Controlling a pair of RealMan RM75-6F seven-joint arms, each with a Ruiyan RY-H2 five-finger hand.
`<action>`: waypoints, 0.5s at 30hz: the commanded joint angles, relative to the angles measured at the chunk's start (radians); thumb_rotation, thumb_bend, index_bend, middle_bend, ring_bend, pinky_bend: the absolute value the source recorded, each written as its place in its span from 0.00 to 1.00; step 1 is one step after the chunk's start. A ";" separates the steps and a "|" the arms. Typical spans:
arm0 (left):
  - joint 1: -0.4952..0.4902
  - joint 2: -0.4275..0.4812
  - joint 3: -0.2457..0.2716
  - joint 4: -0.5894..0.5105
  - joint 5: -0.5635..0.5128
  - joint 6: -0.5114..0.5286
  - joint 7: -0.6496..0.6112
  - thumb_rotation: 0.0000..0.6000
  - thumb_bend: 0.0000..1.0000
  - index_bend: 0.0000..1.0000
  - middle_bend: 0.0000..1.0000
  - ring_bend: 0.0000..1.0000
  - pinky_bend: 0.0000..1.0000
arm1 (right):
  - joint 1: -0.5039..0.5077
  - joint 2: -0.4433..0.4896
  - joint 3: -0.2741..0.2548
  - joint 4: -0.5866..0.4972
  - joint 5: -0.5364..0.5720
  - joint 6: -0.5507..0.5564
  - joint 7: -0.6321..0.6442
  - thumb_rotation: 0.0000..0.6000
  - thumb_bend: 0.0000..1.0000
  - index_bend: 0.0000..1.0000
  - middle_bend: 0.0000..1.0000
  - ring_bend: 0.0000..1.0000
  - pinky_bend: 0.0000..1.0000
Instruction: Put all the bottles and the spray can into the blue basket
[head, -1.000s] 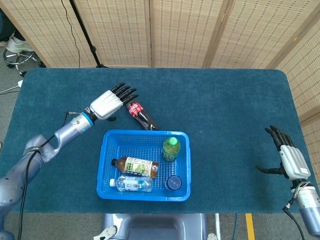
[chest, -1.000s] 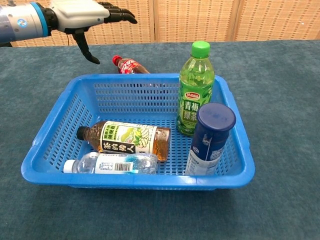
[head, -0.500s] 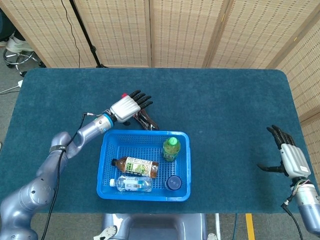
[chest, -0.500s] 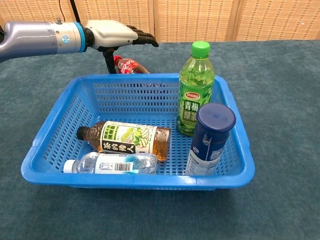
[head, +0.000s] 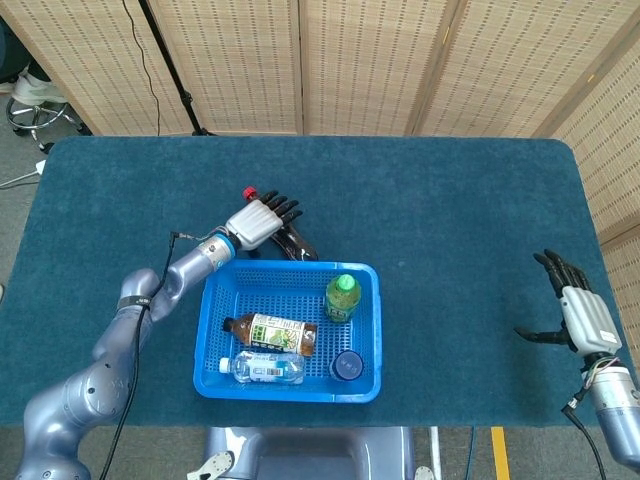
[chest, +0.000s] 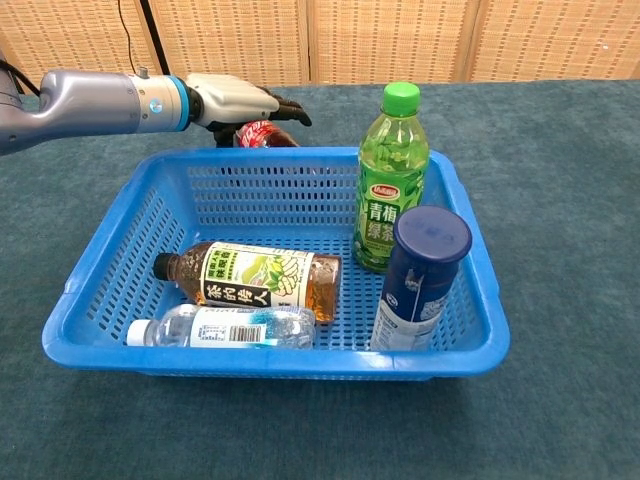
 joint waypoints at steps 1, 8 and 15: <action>-0.010 -0.022 -0.012 0.011 -0.024 -0.027 -0.006 1.00 0.17 0.00 0.00 0.00 0.11 | -0.001 0.002 -0.001 -0.005 -0.004 0.003 -0.004 1.00 0.00 0.00 0.00 0.00 0.00; -0.017 -0.093 -0.082 0.073 -0.110 -0.081 0.115 1.00 0.44 0.52 0.43 0.44 0.58 | -0.013 0.006 -0.008 -0.032 -0.034 0.032 -0.023 1.00 0.00 0.00 0.00 0.00 0.00; -0.011 -0.047 -0.148 0.062 -0.184 -0.024 0.177 1.00 0.50 0.63 0.53 0.53 0.65 | -0.021 0.010 -0.011 -0.043 -0.048 0.046 -0.021 1.00 0.00 0.00 0.00 0.00 0.00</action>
